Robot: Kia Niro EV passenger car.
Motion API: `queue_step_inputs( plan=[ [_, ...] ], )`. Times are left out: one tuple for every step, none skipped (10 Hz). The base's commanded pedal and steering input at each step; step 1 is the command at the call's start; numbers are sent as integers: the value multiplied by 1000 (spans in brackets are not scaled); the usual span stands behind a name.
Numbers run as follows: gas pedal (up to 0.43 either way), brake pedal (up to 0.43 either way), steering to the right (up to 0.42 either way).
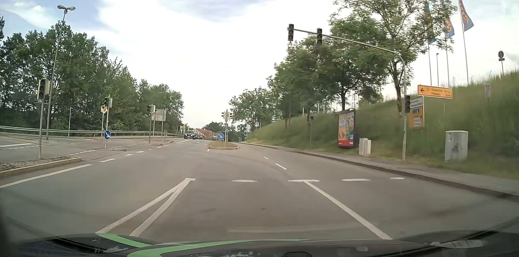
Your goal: Follow the waypoints while adhering to traffic rules and regulations
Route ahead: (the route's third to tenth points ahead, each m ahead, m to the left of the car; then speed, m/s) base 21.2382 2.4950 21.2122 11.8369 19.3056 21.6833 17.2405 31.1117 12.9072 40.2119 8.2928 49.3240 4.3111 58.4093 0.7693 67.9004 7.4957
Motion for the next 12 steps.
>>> queue_step_inputs(
  plan=[
    [0,134,-50],
    [0,134,-50],
    [0,140,-50],
    [0,140,-48],
    [0,140,-47],
    [0,140,-46],
    [0,134,-45],
    [0,61,-45],
    [0,0,-45],
    [0,0,-45],
    [0,0,-49],
    [0,0,-57]
  ],
)
